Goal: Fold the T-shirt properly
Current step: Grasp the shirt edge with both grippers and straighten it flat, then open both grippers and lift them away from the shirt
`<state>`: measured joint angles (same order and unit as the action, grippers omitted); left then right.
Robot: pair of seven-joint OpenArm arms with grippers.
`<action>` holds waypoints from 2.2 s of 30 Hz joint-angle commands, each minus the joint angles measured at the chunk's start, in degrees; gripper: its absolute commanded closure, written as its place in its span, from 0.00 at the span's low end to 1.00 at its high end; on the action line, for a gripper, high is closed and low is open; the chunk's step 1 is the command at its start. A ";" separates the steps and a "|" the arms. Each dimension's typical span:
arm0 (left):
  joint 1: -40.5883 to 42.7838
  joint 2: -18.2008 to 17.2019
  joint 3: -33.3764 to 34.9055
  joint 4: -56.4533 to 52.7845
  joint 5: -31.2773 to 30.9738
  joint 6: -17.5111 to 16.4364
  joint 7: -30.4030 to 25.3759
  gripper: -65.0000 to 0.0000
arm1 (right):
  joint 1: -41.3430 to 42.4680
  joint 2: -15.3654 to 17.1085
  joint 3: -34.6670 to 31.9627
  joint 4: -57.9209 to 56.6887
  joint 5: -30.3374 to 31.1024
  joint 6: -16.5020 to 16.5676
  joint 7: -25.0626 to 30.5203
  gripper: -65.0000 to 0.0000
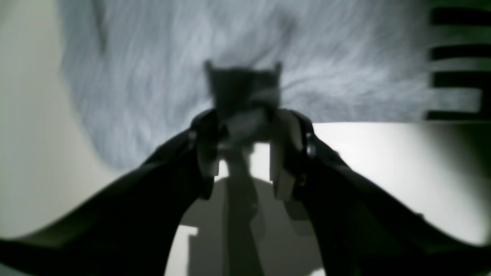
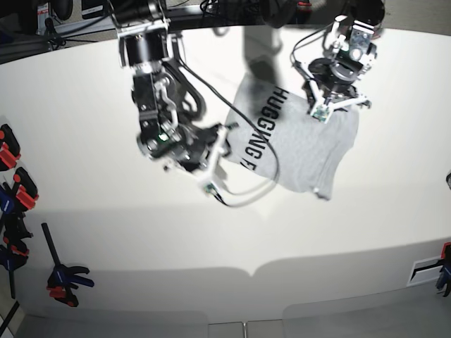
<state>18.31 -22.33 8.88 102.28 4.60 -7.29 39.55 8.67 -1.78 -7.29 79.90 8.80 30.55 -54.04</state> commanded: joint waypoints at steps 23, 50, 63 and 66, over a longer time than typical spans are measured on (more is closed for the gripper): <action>-5.31 -0.44 -0.26 0.74 -0.07 0.63 -4.76 0.67 | -22.21 0.44 1.97 17.22 14.80 4.04 -0.85 0.68; -2.73 -9.18 -0.68 15.08 -5.79 12.09 1.73 0.79 | -27.39 1.25 10.64 31.36 22.60 9.14 -10.19 0.68; 15.41 -2.80 -21.53 22.95 -10.71 11.58 5.42 0.79 | -46.07 10.05 29.90 44.46 35.78 9.45 -17.16 0.68; 21.03 -1.77 -26.86 23.91 -10.73 10.62 5.51 0.79 | -52.00 11.72 35.80 47.21 39.30 9.45 -19.15 0.68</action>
<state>39.07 -23.55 -17.78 124.95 -6.26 3.51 46.37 -42.89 9.06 28.12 125.93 47.16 39.48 -73.84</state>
